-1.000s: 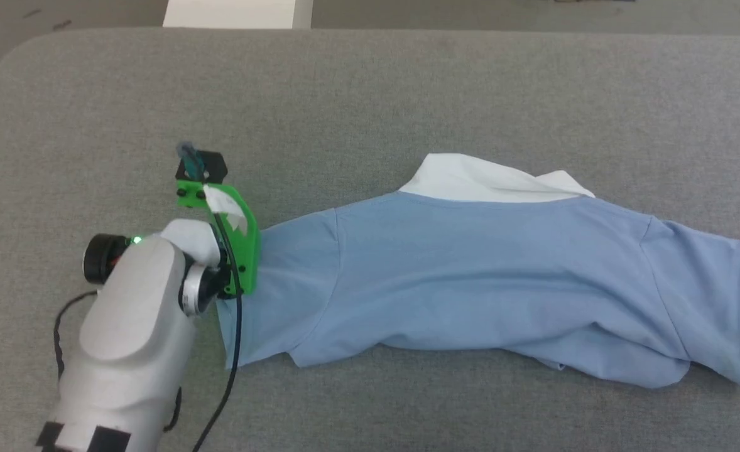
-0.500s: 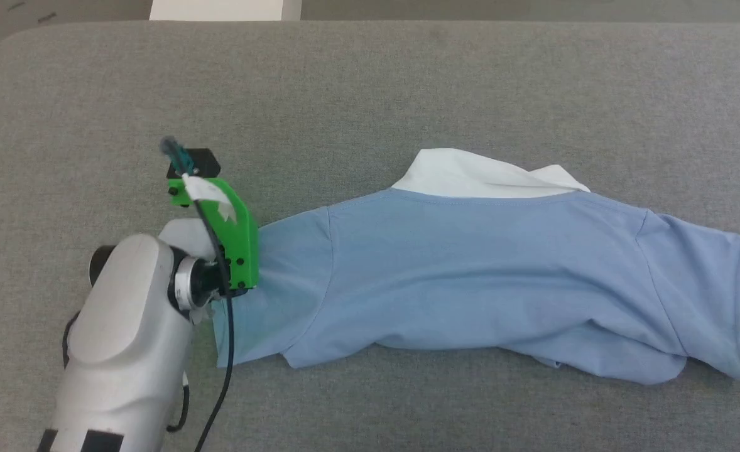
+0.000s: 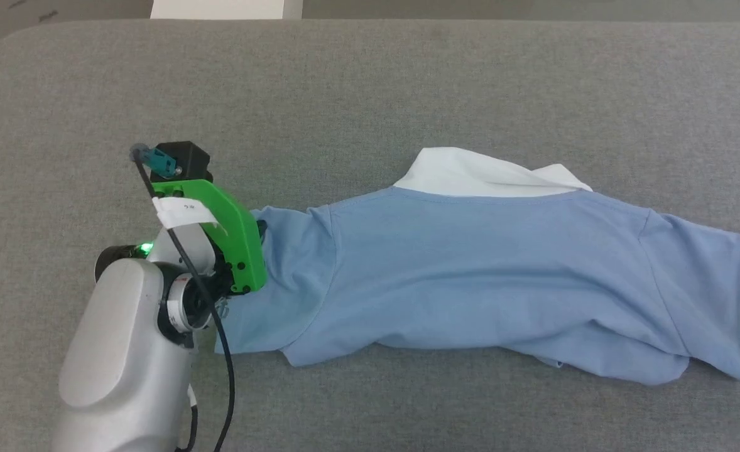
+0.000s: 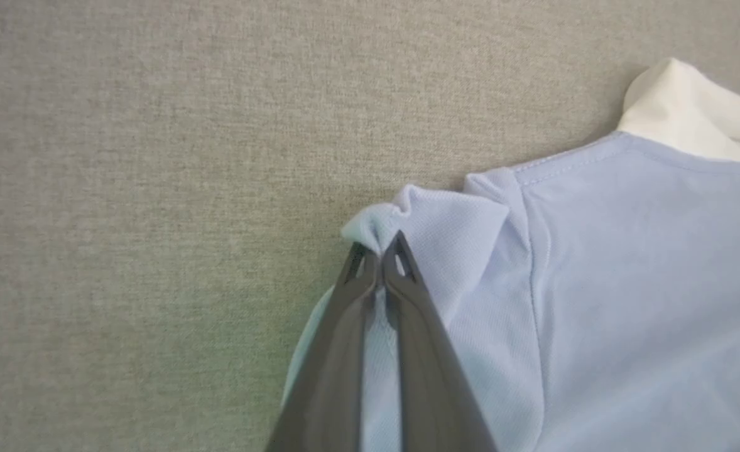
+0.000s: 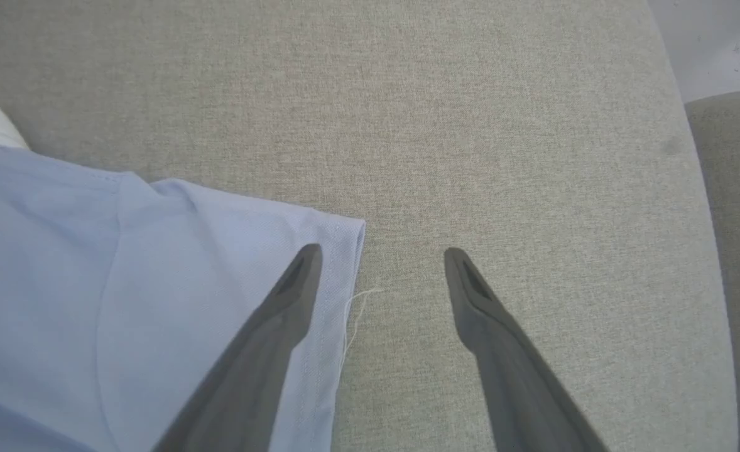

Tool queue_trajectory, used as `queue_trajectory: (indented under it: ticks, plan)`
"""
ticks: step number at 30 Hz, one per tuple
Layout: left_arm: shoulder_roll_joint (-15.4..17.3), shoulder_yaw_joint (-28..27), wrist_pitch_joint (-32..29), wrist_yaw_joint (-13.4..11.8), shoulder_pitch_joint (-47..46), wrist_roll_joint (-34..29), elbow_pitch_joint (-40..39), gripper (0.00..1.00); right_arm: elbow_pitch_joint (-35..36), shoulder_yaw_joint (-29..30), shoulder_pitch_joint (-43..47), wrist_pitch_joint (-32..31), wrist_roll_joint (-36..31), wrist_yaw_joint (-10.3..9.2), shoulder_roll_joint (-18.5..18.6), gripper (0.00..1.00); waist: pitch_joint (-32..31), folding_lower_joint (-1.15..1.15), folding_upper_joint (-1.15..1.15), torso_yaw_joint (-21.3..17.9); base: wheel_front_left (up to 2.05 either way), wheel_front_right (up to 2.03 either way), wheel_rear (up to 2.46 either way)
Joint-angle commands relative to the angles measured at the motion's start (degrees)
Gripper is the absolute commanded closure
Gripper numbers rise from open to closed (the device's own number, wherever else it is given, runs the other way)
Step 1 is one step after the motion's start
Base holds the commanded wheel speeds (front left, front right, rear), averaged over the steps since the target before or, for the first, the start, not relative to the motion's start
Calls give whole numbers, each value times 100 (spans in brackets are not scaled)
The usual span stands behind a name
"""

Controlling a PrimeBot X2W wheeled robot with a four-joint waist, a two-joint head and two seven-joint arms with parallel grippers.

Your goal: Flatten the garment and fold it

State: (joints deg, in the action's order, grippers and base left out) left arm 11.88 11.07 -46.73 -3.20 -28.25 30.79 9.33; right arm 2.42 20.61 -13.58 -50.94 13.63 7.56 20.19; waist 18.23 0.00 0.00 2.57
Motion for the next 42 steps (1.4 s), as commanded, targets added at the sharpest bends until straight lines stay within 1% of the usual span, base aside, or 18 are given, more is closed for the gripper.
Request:
queue_trajectory:
  ticks: [1,5,9,16,19,20,21,22,24,27,31,35,40,42]
  plan:
    - [36,-8,28,-59,100,19,-134,100,-93,-140,-153,-173,-63,-8,133,0,66,0,0,52,0,0,0]
    - [48,18,9,-110,174,-3,-457,100,-400,-516,-388,-543,-87,-8,397,0,201,0,0,132,0,0,0]
    - [51,45,-3,-131,182,-9,-648,100,-691,-889,-533,-667,-121,-8,561,0,358,0,0,205,0,0,0]
    - [39,60,33,-162,169,0,-744,100,-1128,-1458,-602,-733,-38,-8,675,0,535,0,0,257,0,0,0]
    - [40,64,54,-164,188,12,-725,100,-1287,-1675,-575,-858,113,-8,719,0,528,0,0,255,0,0,0]
    - [43,64,57,-165,195,16,-719,100,-1330,-1698,-567,-934,168,-8,727,24,522,0,0,253,0,0,0]
    - [46,62,63,-166,206,22,-712,100,-1353,-1727,-563,-1005,225,-8,747,73,506,0,0,248,0,0,0]
    - [49,58,77,-166,223,30,-703,100,-1355,-1731,-568,-1024,283,-8,761,100,478,0,0,239,0,0,0]
    - [59,49,97,-170,262,41,-687,100,-1346,-1715,-576,-1055,364,-8,805,100,425,0,0,218,0,0,0]
    - [57,23,158,-163,314,77,-663,100,-1283,-1523,-639,-905,446,-8,784,100,318,0,0,182,0,0,0]
    - [45,0,272,-136,399,125,-620,100,-1096,-1122,-632,-532,569,-8,624,100,72,0,0,146,0,0,0]
    - [30,-85,478,-65,518,231,-625,100,-786,-733,-489,-196,830,-8,355,100,-232,0,0,84,0,0,0]
    - [3,-300,1030,130,557,381,-788,100,-287,-519,-339,142,1249,-8,137,100,-605,0,0,-26,0,0,0]
    - [96,-335,1357,231,466,232,-849,100,-101,-482,-407,263,1402,-8,95,100,-762,0,0,-61,0,0,0]
